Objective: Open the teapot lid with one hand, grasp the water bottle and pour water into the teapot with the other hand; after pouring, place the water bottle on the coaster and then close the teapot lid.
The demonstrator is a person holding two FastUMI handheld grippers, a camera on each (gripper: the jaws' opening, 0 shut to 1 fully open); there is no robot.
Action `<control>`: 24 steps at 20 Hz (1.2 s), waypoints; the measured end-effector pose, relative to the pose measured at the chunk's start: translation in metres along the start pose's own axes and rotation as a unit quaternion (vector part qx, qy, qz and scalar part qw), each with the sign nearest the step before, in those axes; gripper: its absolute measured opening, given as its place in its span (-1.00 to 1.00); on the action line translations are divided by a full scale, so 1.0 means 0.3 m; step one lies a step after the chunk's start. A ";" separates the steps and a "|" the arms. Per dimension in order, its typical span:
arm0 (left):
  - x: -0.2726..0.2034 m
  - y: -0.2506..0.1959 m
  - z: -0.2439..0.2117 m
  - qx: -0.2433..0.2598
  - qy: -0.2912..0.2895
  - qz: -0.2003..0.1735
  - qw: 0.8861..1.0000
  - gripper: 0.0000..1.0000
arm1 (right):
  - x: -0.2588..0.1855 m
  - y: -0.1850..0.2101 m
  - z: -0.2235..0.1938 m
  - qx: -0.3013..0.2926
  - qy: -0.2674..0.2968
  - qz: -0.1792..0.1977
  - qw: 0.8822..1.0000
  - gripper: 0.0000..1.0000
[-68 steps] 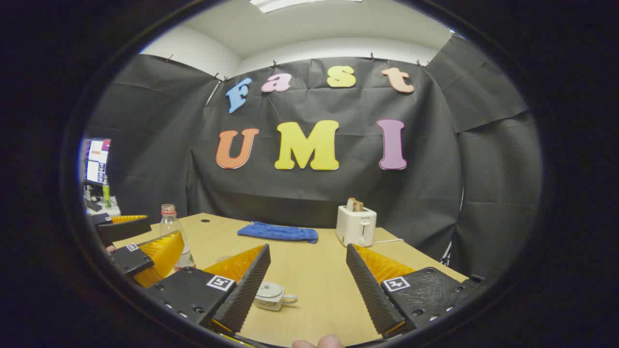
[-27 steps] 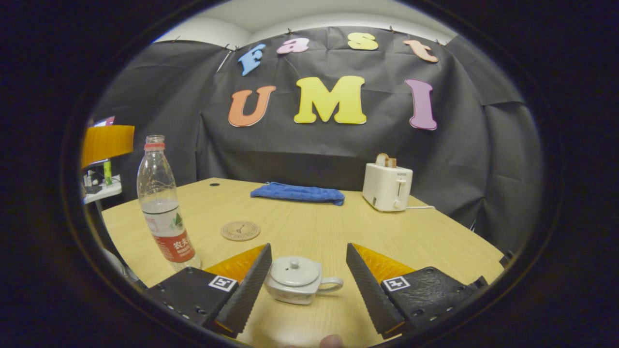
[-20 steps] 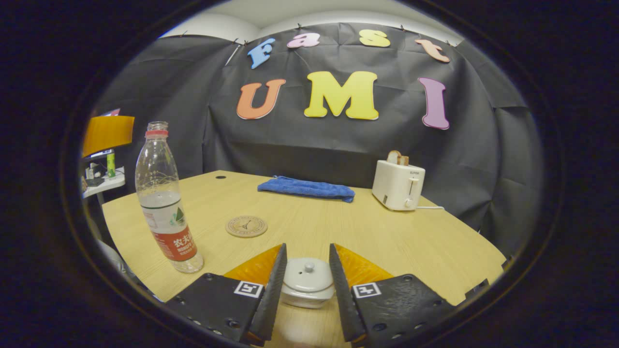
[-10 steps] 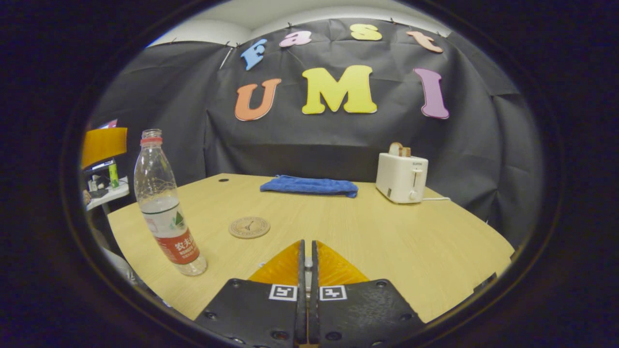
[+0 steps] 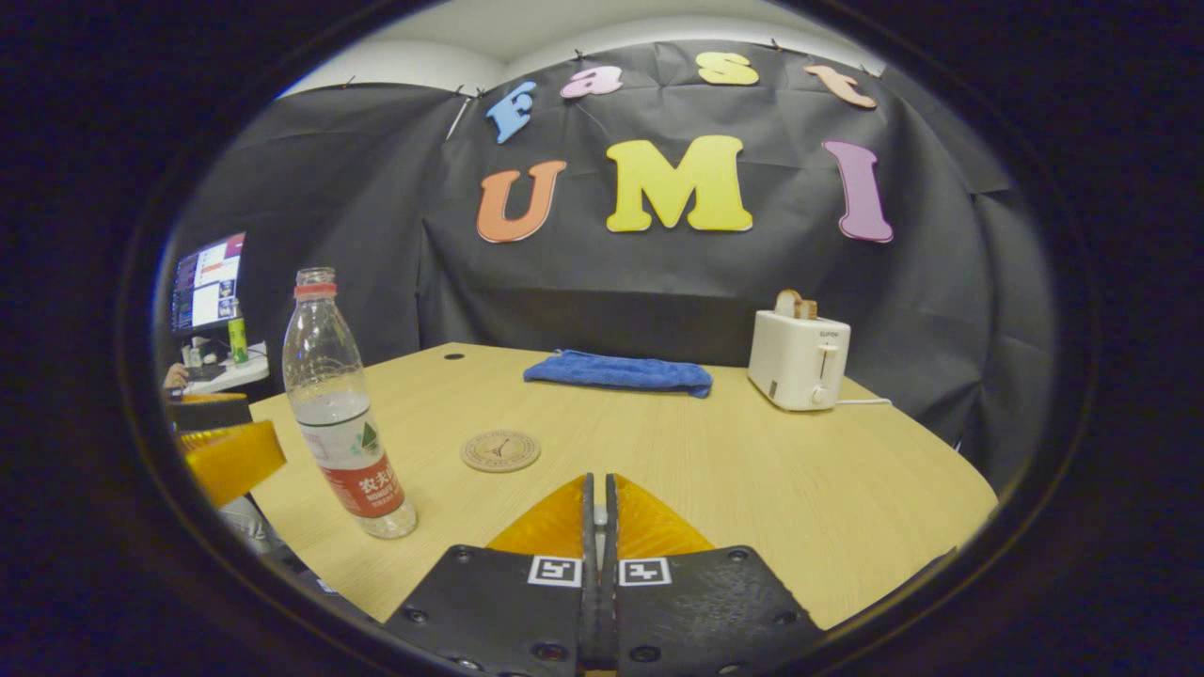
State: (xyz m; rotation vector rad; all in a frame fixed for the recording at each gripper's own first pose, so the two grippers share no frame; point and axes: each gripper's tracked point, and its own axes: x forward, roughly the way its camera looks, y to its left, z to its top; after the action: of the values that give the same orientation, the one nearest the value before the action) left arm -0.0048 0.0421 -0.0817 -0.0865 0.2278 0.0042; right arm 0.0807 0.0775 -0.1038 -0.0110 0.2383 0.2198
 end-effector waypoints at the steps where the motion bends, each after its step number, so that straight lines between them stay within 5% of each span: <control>1: 0.007 -0.003 -0.018 -0.001 0.005 -0.002 1.000 0.96 | -0.003 -0.003 0.009 0.001 -0.003 0.000 1.000 -1.00; 16: 0.180 0.012 -0.149 0.011 0.046 0.003 0.999 0.96 | -0.153 -0.106 0.101 -0.028 -0.039 -0.024 0.999 -1.00; 21: 0.198 0.035 -0.151 0.027 0.053 0.012 0.998 0.57 | -0.168 -0.138 0.088 -0.020 -0.032 -0.025 0.999 -1.00; 24: 0.198 0.057 -0.125 0.066 0.054 0.025 0.996 0.54 | -0.175 -0.161 0.090 -0.002 -0.028 -0.019 0.999 -1.00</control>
State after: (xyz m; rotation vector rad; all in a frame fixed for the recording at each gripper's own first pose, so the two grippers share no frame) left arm 0.0444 0.0556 -0.1331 0.0517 0.3376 0.0339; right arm 0.0476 0.0201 -0.0661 -0.0122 0.1812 0.1830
